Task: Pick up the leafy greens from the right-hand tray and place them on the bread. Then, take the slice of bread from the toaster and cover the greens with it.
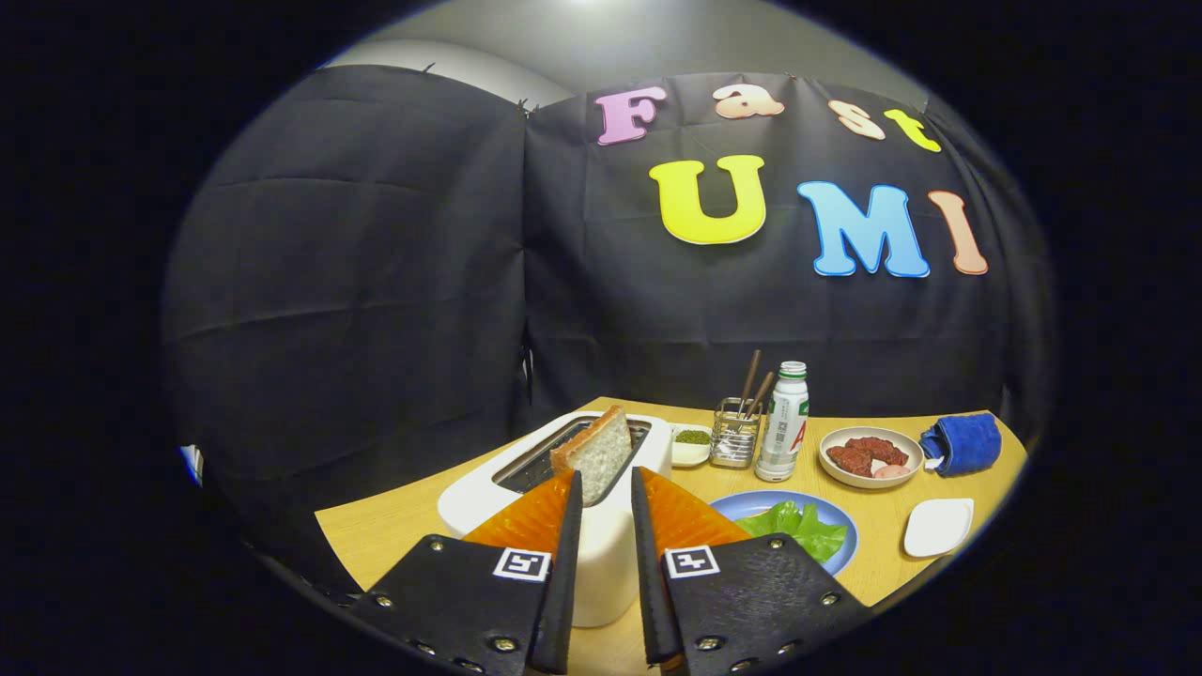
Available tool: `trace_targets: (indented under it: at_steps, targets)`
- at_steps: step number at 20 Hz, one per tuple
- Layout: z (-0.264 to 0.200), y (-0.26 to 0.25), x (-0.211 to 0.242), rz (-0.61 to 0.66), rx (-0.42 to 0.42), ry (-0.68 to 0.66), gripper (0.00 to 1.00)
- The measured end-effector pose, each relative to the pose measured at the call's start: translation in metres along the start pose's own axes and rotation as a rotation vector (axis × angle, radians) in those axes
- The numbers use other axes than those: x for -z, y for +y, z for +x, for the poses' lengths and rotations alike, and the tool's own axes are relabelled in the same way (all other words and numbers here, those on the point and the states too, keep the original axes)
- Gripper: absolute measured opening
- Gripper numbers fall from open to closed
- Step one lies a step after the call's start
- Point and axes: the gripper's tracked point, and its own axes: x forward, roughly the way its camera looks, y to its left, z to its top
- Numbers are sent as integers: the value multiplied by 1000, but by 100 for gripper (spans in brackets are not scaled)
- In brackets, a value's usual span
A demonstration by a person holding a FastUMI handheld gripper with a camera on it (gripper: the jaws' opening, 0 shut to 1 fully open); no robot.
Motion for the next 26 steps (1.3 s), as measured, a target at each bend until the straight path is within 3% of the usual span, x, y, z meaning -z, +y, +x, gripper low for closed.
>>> trace_targets:
  at_steps: [10,11,12,13,15,26]
  targets:
    - [52,7,0,-36,94,47,30]
    - [59,3,0,-30,96,34,21]
    - [59,0,-2,-29,98,34,18]
    - [59,-1,-5,-23,77,31,11]
    - [58,-4,-5,-11,40,39,6]
    - [26,-17,-86,1,18,-88,6]
